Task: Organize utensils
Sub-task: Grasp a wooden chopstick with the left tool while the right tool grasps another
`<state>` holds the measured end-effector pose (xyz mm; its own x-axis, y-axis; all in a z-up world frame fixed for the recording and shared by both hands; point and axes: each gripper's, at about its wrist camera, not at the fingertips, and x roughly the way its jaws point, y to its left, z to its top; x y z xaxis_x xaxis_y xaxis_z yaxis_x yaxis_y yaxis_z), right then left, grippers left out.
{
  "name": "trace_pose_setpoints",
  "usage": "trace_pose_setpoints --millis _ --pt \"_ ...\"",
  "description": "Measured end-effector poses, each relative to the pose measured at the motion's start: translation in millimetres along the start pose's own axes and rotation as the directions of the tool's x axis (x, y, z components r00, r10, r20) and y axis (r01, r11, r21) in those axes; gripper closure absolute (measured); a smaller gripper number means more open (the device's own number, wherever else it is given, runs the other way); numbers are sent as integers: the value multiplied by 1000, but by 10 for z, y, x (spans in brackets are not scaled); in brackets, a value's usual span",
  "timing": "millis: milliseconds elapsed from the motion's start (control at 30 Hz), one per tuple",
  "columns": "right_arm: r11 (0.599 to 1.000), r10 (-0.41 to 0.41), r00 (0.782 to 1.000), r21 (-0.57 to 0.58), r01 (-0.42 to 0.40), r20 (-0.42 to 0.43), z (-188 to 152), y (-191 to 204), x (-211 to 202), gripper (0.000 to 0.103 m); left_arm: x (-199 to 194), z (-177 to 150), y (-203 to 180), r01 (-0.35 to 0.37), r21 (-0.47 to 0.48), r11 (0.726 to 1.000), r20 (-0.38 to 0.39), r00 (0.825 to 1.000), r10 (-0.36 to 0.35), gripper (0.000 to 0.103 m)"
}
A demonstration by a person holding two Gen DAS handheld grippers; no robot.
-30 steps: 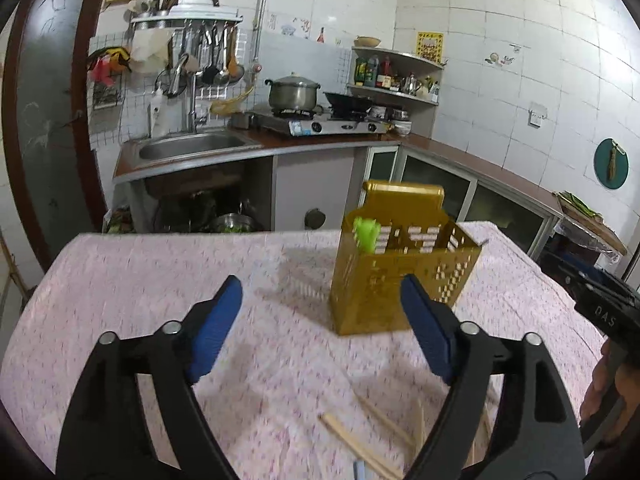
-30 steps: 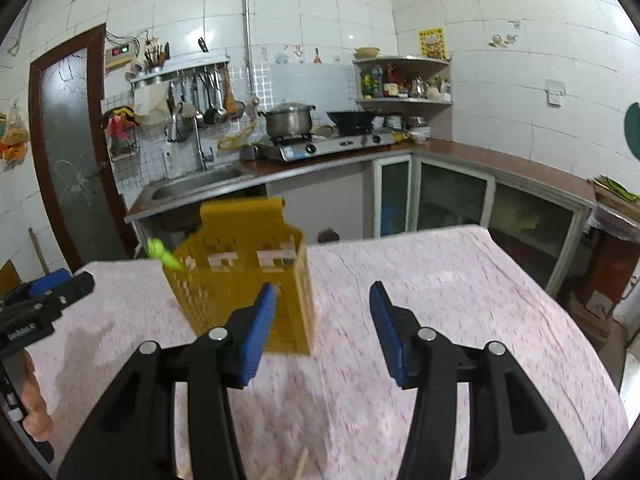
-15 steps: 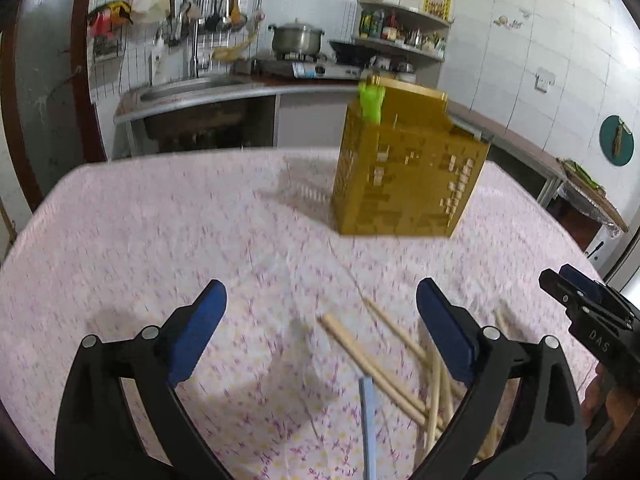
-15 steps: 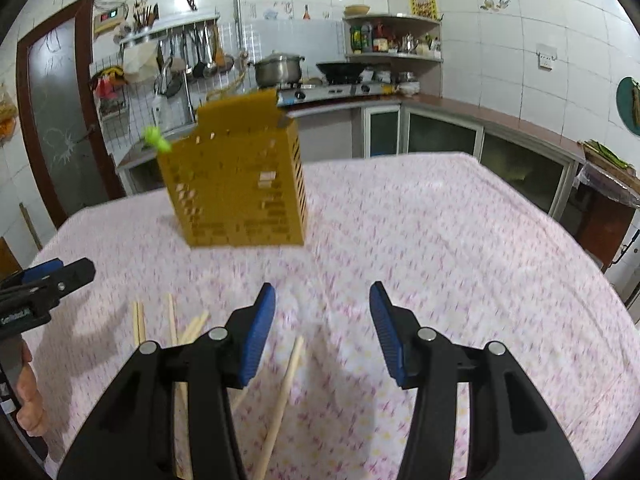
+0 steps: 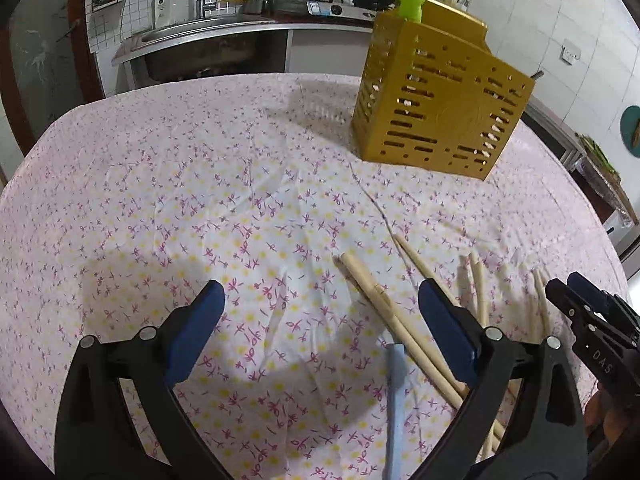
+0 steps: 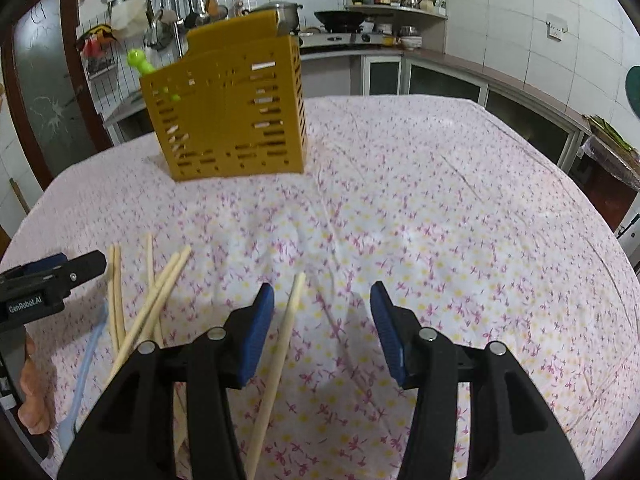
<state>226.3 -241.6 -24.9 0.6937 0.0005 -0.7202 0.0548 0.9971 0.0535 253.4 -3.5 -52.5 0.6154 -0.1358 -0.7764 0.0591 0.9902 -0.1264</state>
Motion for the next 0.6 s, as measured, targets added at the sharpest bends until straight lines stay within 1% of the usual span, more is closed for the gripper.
trace_pose_setpoints --millis 167,267,333,367,400,433,467,500,533,567,600 --pt "1000 -3 999 -4 3 -34 -21 17 55 51 76 -12 -23 -20 16 1000 -31 999 21 9" --pt "1000 -8 999 -4 8 -54 -25 21 89 48 102 -18 -12 -24 15 1000 -44 999 25 12" --pt "1000 -20 998 -9 20 -64 -25 32 112 48 122 -17 -16 -22 18 1000 -55 998 23 25" --pt "1000 -26 997 -14 25 -68 -23 43 117 48 129 -14 -14 -22 17 1000 -58 998 23 27" --pt "999 -34 997 -19 33 -70 -18 55 121 48 132 -11 -15 -20 15 1000 -56 998 21 31" --pt "999 -37 997 -22 36 -73 -16 61 134 48 127 -6 -24 -14 19 1000 -53 998 15 41" --pt "999 -40 996 -24 38 -77 -15 67 143 49 122 -3 -34 -6 24 1000 -54 999 8 47" --pt "999 -39 996 -22 37 -79 -8 65 157 49 119 4 -51 3 29 1000 -56 998 -2 54" --pt "999 -35 996 -18 33 -81 -5 61 161 53 121 11 -76 14 36 999 -62 998 -11 61" --pt "999 -30 996 -15 29 -82 -3 58 168 55 118 12 -95 22 42 999 -66 998 -19 66" --pt "1000 -27 996 -12 27 -82 2 55 171 57 117 15 -128 36 51 998 -71 997 -32 74"
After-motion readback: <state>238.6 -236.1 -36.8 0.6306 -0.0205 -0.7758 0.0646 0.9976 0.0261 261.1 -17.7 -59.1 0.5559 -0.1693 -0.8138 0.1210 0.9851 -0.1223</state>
